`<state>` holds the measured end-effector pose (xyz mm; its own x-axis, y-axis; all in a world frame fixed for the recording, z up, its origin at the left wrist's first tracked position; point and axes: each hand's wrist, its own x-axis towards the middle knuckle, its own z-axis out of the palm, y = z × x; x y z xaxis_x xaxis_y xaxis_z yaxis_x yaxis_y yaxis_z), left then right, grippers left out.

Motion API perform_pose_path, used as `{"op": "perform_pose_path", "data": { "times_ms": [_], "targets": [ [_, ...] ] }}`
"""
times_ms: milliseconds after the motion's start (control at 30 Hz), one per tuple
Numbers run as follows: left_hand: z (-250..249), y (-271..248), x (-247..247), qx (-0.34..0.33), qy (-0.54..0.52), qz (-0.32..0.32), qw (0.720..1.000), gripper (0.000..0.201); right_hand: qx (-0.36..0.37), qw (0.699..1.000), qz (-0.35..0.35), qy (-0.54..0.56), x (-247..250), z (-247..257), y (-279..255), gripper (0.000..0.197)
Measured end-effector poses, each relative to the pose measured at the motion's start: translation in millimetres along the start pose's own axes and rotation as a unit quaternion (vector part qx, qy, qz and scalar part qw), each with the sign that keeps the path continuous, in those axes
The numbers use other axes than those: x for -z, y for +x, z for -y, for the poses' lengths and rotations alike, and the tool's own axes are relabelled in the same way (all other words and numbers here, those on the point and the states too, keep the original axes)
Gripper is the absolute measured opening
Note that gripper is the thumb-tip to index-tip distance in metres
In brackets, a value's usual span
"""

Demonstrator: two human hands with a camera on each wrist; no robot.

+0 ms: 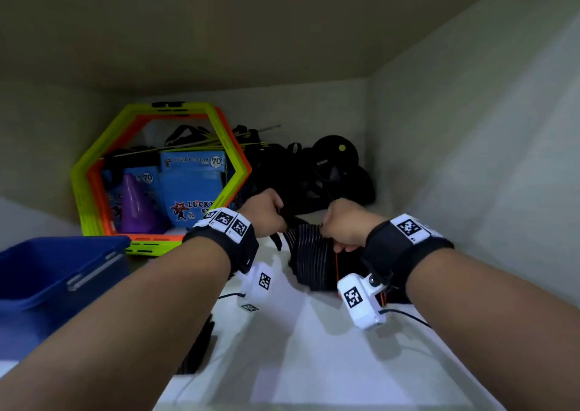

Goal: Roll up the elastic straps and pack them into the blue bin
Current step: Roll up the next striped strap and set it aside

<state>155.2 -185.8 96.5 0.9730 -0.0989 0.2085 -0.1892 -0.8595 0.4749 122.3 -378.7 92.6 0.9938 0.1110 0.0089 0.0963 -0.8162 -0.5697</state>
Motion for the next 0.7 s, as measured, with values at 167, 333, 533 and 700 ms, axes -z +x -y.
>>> {"op": "perform_pose_path", "data": {
  "times_ms": [167,333,533,700],
  "targets": [
    [-29.1,-9.0,32.1,-0.008,-0.066,-0.063,0.996,0.019,0.102,0.967,-0.129,0.194,35.4,14.4,-11.9,0.022],
    [-47.3,-24.0,55.9,-0.028,-0.15,-0.036,0.988,0.016,0.135,0.958,-0.175,0.184,54.3,23.9,-31.7,0.021],
    [-53.6,-65.7,66.2,-0.044,-0.204,0.022,0.978,0.007,0.093,0.969,-0.181,0.142,48.7,25.6,-49.3,0.034],
    [-46.6,-93.6,71.1,-0.083,-0.163,0.002,0.983,0.031,-0.028,0.986,-0.096,0.135,15.6,11.7,-47.2,0.025]
  ]
}}
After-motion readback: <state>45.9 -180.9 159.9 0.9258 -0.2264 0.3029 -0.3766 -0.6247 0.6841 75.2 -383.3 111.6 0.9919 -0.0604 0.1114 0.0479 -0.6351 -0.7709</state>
